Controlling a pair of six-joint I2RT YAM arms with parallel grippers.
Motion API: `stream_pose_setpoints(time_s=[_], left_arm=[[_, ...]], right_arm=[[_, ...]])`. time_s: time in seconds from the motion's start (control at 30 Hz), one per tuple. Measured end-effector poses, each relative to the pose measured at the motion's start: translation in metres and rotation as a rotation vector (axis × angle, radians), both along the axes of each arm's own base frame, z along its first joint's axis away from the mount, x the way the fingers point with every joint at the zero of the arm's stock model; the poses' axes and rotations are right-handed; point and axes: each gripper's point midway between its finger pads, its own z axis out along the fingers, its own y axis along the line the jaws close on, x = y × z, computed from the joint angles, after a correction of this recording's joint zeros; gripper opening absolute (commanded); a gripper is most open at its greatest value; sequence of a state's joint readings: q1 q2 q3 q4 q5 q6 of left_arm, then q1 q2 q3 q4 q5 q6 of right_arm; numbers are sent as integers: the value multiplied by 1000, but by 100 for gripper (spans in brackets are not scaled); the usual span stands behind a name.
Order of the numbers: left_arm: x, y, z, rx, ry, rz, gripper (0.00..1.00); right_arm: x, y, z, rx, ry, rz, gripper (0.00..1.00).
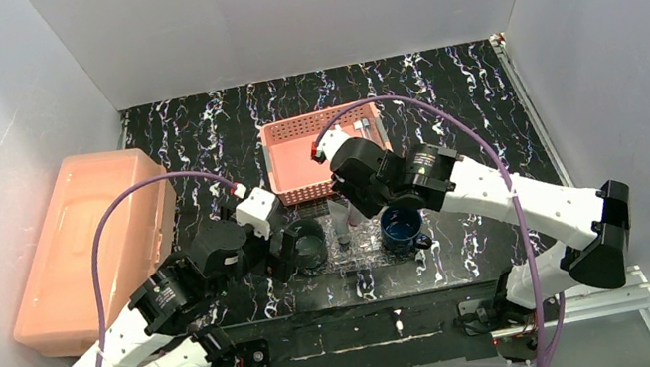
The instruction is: Prepare toiletry sets of a toothbrush and toothpaste on the tray
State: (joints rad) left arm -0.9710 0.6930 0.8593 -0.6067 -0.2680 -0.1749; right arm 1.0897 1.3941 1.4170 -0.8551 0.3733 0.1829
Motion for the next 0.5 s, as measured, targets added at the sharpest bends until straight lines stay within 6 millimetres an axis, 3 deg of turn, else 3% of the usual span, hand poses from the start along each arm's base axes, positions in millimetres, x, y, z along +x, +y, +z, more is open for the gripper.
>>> stream_pose_setpoints(time_s=[0.5], left_arm=[[1, 1, 0, 7, -6, 1, 98]], right_arm=[[6, 6, -2, -4, -19, 7, 1]])
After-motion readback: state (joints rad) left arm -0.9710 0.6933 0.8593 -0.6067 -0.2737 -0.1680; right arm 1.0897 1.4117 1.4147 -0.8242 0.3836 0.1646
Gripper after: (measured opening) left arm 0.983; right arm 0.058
